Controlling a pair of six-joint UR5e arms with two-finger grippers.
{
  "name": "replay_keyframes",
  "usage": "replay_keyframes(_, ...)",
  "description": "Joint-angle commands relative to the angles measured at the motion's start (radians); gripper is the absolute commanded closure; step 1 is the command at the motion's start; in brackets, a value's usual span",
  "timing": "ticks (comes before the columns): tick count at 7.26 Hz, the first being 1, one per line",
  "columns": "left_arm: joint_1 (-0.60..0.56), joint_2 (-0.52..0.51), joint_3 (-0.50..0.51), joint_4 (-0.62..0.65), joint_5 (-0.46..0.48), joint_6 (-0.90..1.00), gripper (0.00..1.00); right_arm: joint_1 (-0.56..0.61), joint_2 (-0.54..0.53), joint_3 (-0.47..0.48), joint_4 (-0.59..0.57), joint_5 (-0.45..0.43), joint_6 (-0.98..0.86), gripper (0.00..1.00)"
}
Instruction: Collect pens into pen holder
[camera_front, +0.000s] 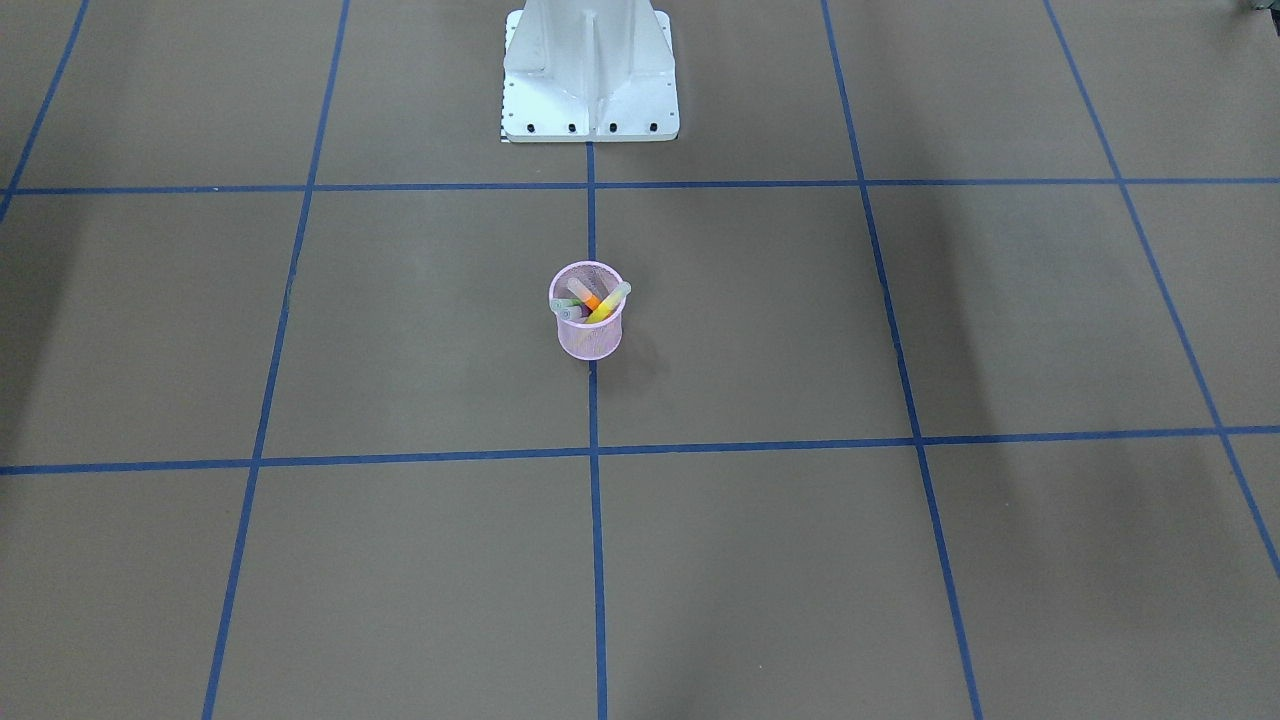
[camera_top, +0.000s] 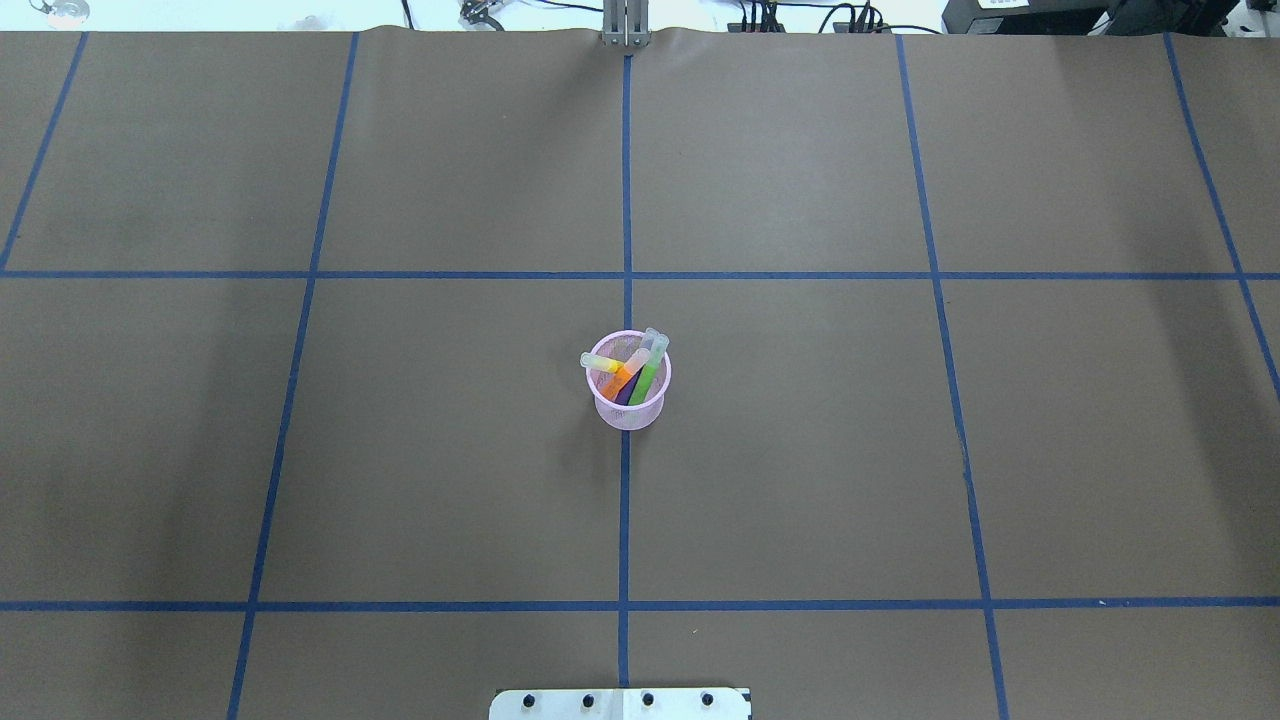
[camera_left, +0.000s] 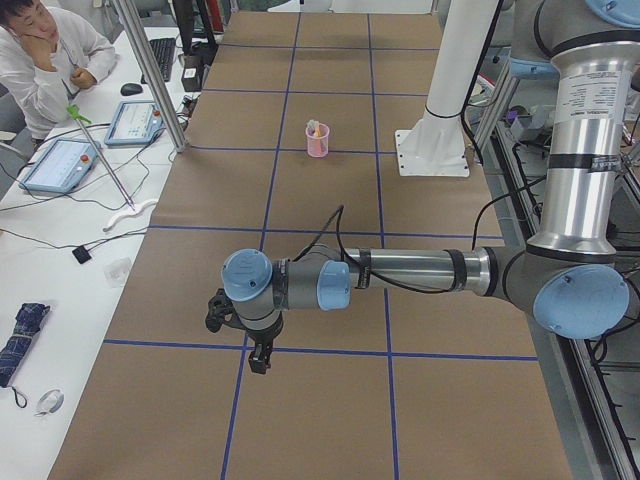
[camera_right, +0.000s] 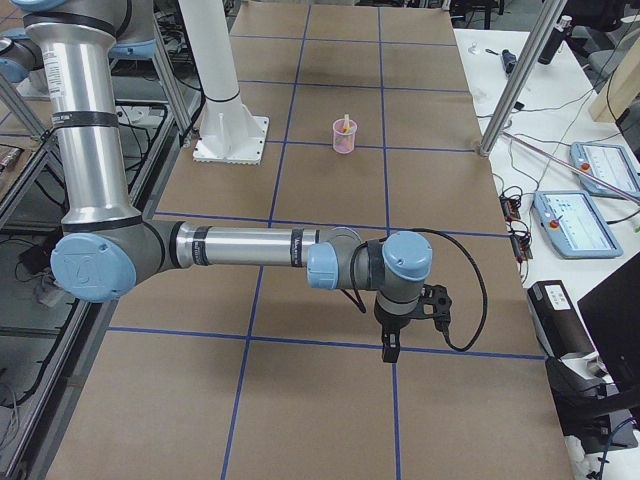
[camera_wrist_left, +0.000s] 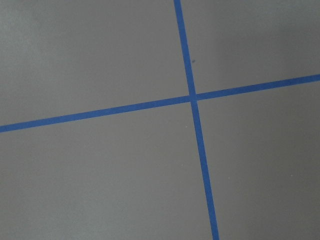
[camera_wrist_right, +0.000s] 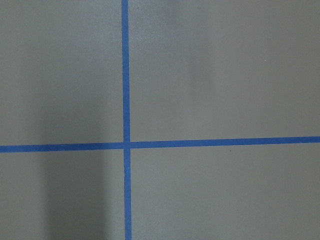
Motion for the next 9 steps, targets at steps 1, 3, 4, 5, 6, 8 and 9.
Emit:
replay_keyframes(1,-0.001,0.016,0.0,-0.024,0.029,0.001,0.0,0.0,-0.001,0.002,0.0,-0.001,0.0,0.0)
replay_keyframes(3,-0.001,0.045,-0.006,-0.026,0.029,0.002,0.0,0.0,-0.001,0.005,0.002,-0.001,0.0,0.0)
replay_keyframes(4,-0.001,0.049,-0.004,-0.026,0.029,0.002,0.0,0.0,-0.001,0.005,0.0,-0.001,0.0,0.0)
replay_keyframes(5,-0.001,0.06,-0.006,-0.026,0.029,0.002,0.0,0.0,-0.001,0.005,0.0,-0.002,0.0,0.0)
replay_keyframes(6,-0.001,0.069,-0.006,-0.026,0.029,0.002,0.0,0.0,-0.001,0.005,0.0,-0.002,0.0,0.0)
replay_keyframes(8,-0.001,0.094,-0.017,-0.026,0.024,0.004,0.0,0.0,-0.001,0.005,0.0,-0.001,0.0,0.0)
replay_keyframes(9,-0.001,0.094,-0.023,-0.026,0.022,0.004,0.0,0.0,-0.001,0.007,0.0,-0.001,0.0,0.0)
